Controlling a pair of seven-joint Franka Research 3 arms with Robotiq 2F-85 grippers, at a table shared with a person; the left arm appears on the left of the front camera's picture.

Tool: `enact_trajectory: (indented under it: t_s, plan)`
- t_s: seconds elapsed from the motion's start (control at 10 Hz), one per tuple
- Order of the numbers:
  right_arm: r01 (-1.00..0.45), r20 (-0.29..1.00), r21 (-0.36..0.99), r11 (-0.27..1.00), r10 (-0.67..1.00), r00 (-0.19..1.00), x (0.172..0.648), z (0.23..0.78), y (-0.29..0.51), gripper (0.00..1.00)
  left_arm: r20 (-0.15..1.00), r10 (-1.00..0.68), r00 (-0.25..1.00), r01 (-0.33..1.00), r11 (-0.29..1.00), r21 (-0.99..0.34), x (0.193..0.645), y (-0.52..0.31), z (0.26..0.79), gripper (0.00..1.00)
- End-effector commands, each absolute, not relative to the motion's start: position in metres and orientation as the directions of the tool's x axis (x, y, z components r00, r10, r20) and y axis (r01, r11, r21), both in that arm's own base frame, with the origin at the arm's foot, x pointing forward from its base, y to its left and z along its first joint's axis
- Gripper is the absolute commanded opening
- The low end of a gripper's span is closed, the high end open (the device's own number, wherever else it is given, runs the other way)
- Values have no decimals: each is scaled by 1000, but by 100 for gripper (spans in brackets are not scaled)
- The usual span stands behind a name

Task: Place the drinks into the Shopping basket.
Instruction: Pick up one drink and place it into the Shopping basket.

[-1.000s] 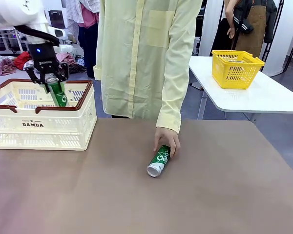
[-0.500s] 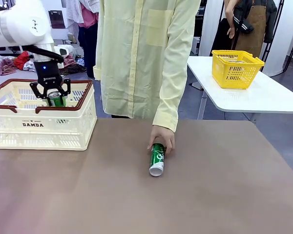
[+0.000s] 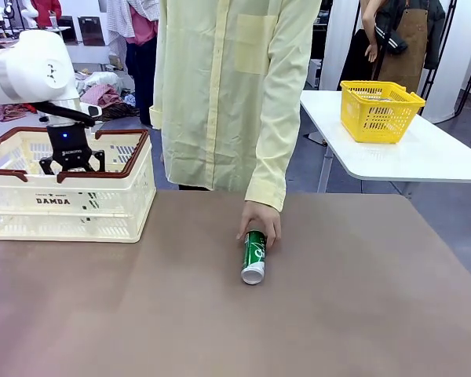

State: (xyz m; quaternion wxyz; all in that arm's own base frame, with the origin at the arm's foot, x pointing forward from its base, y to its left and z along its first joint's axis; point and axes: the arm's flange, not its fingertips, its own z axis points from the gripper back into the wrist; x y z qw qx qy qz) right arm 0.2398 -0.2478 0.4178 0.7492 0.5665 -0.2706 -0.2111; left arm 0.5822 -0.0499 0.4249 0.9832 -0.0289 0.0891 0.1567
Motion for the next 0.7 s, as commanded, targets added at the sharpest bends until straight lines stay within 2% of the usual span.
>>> enact_trajectory:
  t_s: [0.0, 0.2, 0.3, 0.4, 0.5, 0.6]
  plan:
    - [-6, 175, 965, 263, -623, 762, 240, 420, -249, 100, -161, 328, 931, -339, 939, -49, 573, -51, 434, 0]
    - [-6, 175, 965, 263, -623, 762, 240, 420, -249, 100, -182, 307, 934, -322, 945, -61, 574, -52, 434, 0]
    - [-6, 175, 965, 263, -623, 762, 240, 420, -249, 100, -197, 304, 932, -323, 944, -69, 574, -50, 435, 34]
    - [-6, 175, 965, 263, -623, 762, 240, 420, -249, 100, -203, 292, 935, -312, 947, -76, 573, -51, 435, 93]
    - [-6, 175, 965, 263, -623, 762, 240, 420, -249, 100, -203, 292, 935, -313, 947, -76, 573, -51, 435, 100]
    - [-6, 175, 965, 263, -623, 762, 240, 420, -249, 100, -202, 287, 936, -309, 947, -85, 573, -50, 436, 100]
